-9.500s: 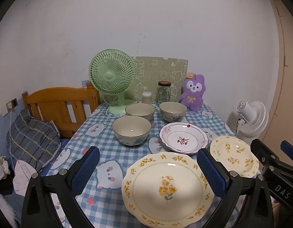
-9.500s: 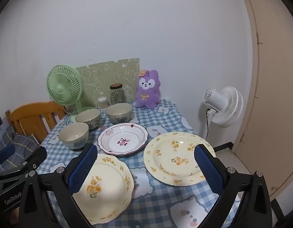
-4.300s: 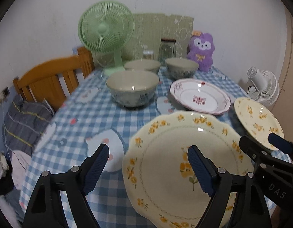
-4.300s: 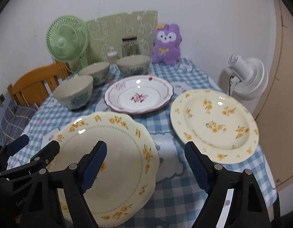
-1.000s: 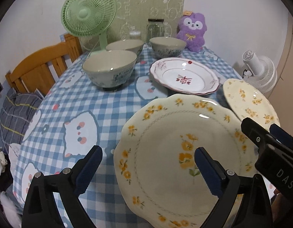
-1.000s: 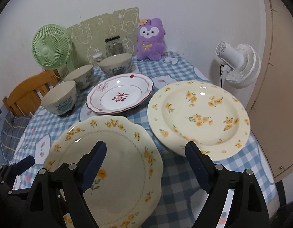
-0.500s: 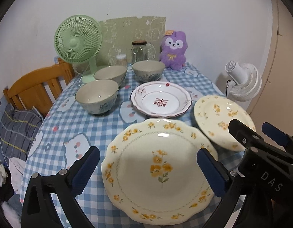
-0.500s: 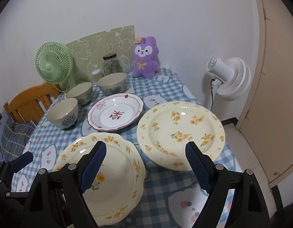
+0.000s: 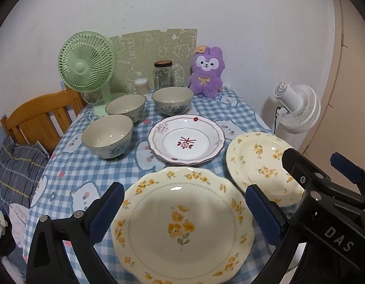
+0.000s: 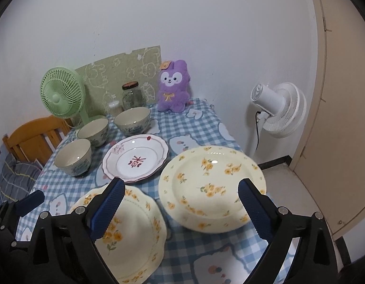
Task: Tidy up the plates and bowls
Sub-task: 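Grasp the beaded plate rim with the right gripper and lift it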
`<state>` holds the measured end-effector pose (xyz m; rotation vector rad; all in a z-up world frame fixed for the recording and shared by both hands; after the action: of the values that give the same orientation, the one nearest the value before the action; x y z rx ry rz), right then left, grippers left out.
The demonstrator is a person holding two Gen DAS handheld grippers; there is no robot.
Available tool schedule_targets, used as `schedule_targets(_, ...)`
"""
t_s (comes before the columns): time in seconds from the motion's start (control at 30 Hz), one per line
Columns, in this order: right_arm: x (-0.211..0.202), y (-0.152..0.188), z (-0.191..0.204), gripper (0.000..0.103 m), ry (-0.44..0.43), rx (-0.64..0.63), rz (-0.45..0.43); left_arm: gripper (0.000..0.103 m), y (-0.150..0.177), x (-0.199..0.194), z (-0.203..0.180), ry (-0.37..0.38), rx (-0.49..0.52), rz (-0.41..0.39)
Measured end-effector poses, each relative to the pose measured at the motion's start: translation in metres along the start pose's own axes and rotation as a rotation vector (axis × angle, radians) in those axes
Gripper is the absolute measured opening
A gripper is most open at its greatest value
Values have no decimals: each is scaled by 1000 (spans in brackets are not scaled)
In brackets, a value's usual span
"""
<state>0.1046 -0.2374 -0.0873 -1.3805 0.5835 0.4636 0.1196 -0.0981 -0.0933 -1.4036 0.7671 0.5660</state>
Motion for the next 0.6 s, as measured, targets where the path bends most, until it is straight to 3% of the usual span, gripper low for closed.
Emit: schedule_targets(0.6,45,-18,-48,99,57,25,33,103,-24,51,-51,47,71,46)
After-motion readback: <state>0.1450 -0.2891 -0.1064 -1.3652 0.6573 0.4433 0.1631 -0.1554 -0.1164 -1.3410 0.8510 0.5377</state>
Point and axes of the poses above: each gripper's, at about its wrist camera, not at the fingertips, and x roughly the way its jaws point, z to its left, y to its underside, the point moved 9 cm from there along x, roughly the way its jaws point, and after that the axes turned 7 degrees about z, right-handed, at the moved point
